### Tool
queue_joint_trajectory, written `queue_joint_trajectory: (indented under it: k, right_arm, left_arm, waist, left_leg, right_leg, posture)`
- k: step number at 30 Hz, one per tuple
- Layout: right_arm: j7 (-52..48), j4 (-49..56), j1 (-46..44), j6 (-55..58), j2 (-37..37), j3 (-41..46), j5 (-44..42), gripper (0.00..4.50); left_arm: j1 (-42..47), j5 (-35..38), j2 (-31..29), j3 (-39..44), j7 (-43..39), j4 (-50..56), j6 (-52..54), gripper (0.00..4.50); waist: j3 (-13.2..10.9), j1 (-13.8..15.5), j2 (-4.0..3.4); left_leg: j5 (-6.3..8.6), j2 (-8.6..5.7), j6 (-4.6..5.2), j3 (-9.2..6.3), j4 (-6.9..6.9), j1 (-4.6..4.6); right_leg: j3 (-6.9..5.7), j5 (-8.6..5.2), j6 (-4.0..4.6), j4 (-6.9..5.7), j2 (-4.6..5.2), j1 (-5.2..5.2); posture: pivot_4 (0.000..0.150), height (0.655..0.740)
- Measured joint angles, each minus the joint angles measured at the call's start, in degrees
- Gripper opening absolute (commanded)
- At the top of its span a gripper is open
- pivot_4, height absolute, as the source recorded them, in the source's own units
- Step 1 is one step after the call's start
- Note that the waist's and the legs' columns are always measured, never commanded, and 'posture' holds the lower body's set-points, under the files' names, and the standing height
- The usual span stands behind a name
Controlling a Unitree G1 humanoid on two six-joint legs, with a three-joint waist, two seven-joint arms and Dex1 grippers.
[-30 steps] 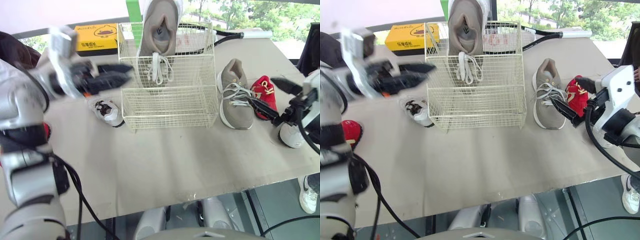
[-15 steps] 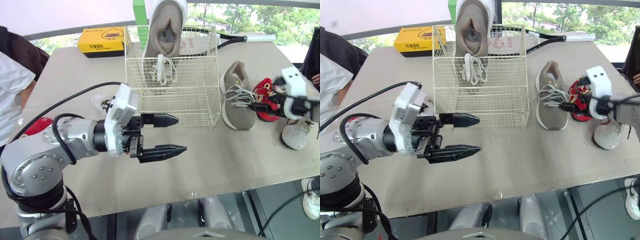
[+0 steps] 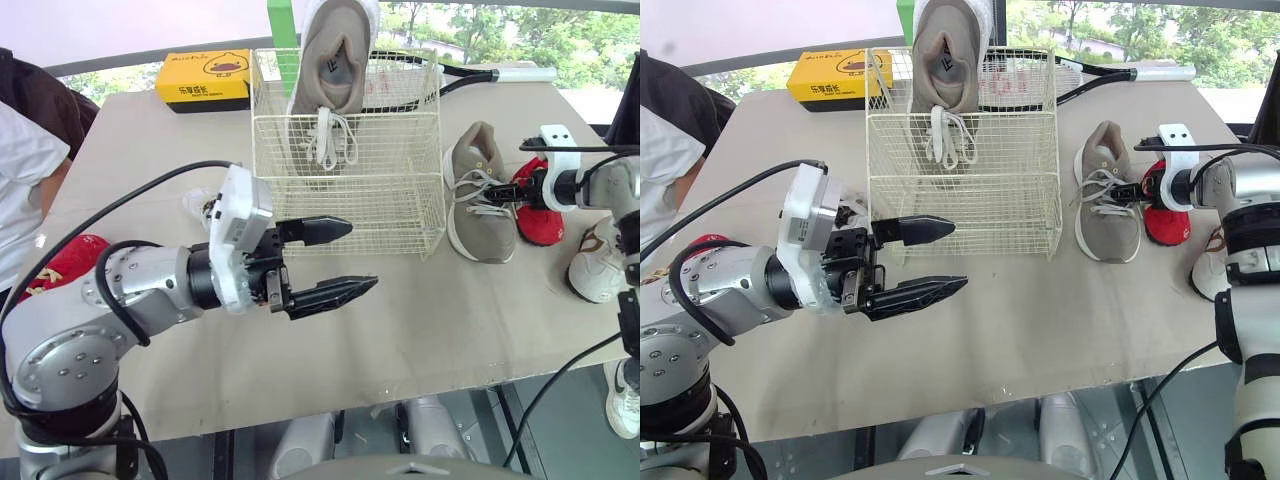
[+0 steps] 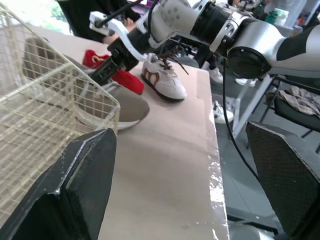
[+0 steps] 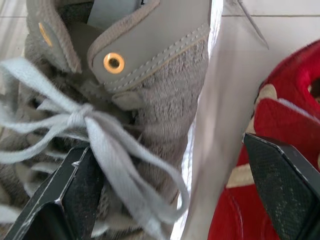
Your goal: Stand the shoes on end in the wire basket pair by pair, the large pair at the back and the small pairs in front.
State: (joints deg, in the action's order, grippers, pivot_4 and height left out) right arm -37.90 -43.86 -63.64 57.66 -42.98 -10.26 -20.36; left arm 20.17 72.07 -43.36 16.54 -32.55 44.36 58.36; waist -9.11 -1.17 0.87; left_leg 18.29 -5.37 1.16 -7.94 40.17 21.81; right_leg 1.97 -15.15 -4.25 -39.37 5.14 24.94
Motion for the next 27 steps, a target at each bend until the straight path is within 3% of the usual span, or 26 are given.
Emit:
queue_joint_trajectory:
  k: [3, 11, 20, 27]
  right_arm:
    - [-3.2, -5.8, -2.5, -1.7, 1.8, 0.0, 2.5, 3.4]
    - [-8.9, -14.7, -6.0, -8.2, 5.3, -0.3, 9.9, 0.08]
    - [-9.5, -16.7, -5.7, -11.2, 5.8, 3.8, 12.3, 0.03]
    - [-4.8, -4.5, 0.5, -3.1, 4.7, 12.0, 9.4, 0.03]
  left_arm:
    - [-1.6, -0.1, -0.5, -1.3, 0.0, 0.0, -1.5, 4.5]
    - [-2.4, -2.1, -2.2, -3.7, -2.1, -0.7, -4.7, 4.5]
    - [-2.9, -3.3, -4.1, -4.6, -5.8, -3.0, -6.4, 4.5]
    - [-3.5, -3.4, -4.7, -5.5, -7.3, -3.7, -6.5, 4.5]
  waist:
    - [0.0, -0.4, 0.0]
    - [0.0, -1.4, 0.03]
    - [0.1, -1.3, 0.04]
    - [0.0, -1.1, -0.11]
  left_leg:
    - [0.0, 0.01, 0.0, 0.03, -0.01, -0.02]
    - [0.0, 0.01, 0.0, 0.02, -0.01, -0.07]
    - [0.0, 0.01, 0.0, 0.02, -0.01, -0.08]
    - [0.0, 0.01, 0.0, -0.02, -0.06, 0.13]
  right_leg:
    - [0.0, 0.0, 0.0, 0.01, -0.01, 0.0]
    - [0.01, 0.0, 0.0, -0.02, -0.04, -0.02]
    - [0.03, 0.08, 0.0, -0.03, -0.04, -0.02]
    - [0.16, 0.08, -0.01, -0.02, -0.03, 0.2]
  posture:
    - [0.15, 0.74]
    - [0.15, 0.74]
    - [0.15, 0.74]
    - [0.15, 0.74]
